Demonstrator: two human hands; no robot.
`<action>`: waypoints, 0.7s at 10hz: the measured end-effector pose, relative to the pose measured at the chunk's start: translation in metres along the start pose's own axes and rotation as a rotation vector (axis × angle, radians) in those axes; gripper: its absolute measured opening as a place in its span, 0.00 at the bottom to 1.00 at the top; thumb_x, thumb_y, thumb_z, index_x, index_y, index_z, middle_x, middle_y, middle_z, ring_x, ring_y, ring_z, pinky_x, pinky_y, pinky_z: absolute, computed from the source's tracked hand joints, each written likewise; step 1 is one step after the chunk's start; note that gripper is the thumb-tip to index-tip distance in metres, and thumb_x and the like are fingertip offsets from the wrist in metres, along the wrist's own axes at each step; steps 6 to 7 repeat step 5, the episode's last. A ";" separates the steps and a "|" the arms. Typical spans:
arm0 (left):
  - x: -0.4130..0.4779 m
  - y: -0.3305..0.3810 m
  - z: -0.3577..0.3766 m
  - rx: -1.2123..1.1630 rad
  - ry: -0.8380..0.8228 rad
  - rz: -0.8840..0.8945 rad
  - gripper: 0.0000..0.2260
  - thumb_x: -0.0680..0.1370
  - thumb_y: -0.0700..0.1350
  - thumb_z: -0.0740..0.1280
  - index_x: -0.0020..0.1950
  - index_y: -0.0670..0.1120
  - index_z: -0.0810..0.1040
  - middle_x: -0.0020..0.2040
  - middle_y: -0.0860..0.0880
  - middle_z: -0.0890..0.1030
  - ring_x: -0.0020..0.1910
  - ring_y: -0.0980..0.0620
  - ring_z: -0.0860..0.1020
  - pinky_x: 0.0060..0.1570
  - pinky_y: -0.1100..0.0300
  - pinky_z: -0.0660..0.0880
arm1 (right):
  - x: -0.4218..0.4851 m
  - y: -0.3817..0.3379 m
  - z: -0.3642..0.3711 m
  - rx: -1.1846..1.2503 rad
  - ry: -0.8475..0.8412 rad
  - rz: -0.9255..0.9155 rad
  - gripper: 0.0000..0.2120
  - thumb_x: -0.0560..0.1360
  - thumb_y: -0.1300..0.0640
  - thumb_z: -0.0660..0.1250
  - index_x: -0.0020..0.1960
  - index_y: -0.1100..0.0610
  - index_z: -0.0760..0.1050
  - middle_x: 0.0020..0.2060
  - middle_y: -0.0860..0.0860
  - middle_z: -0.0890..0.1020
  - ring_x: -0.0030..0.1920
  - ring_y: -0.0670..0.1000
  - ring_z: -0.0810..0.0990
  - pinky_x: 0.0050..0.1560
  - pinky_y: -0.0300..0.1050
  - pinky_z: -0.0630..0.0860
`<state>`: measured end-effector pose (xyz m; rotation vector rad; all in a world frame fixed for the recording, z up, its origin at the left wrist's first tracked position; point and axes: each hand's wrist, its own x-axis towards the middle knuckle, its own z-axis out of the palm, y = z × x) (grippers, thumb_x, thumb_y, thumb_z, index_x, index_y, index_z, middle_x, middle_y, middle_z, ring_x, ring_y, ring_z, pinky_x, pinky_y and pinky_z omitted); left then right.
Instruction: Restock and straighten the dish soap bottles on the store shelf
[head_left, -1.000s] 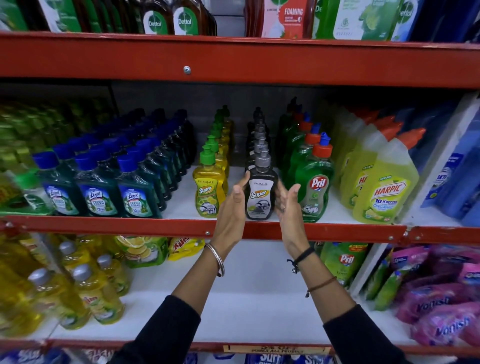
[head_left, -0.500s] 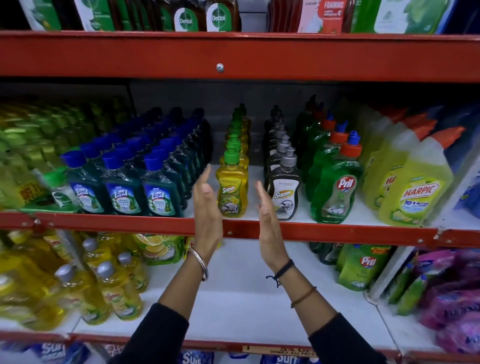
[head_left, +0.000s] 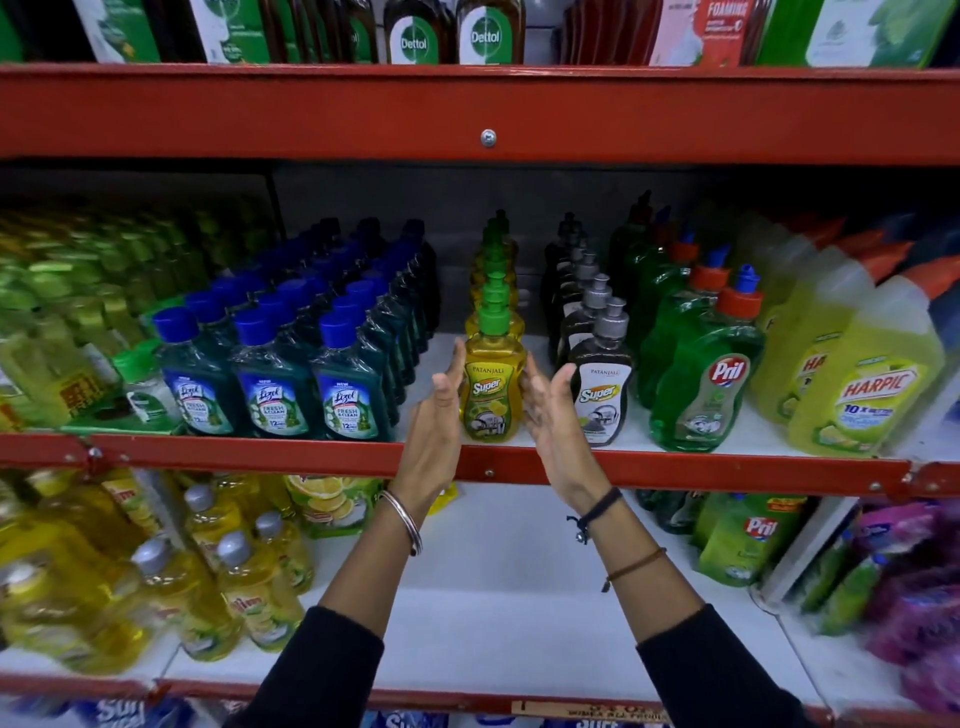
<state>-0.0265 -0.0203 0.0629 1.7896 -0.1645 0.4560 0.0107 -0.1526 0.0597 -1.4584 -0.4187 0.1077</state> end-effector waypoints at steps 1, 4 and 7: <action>-0.001 -0.003 -0.001 -0.020 -0.017 0.004 0.48 0.62 0.84 0.40 0.77 0.62 0.55 0.69 0.63 0.65 0.71 0.59 0.65 0.74 0.49 0.64 | 0.001 0.001 0.000 0.004 0.011 0.007 0.58 0.52 0.15 0.48 0.74 0.45 0.54 0.76 0.52 0.59 0.75 0.49 0.58 0.77 0.55 0.52; -0.004 -0.004 0.001 -0.016 0.007 0.056 0.45 0.67 0.81 0.43 0.78 0.59 0.55 0.65 0.74 0.65 0.60 0.80 0.66 0.57 0.81 0.64 | -0.005 0.010 0.001 -0.078 0.076 -0.083 0.41 0.67 0.23 0.53 0.72 0.46 0.63 0.73 0.48 0.67 0.73 0.46 0.65 0.75 0.56 0.60; -0.010 0.001 0.009 -0.004 0.098 0.111 0.44 0.70 0.79 0.44 0.78 0.54 0.55 0.76 0.59 0.61 0.71 0.70 0.62 0.67 0.74 0.62 | -0.031 0.026 -0.007 -0.083 0.220 -0.228 0.29 0.72 0.32 0.57 0.64 0.49 0.73 0.64 0.48 0.78 0.67 0.48 0.74 0.69 0.52 0.69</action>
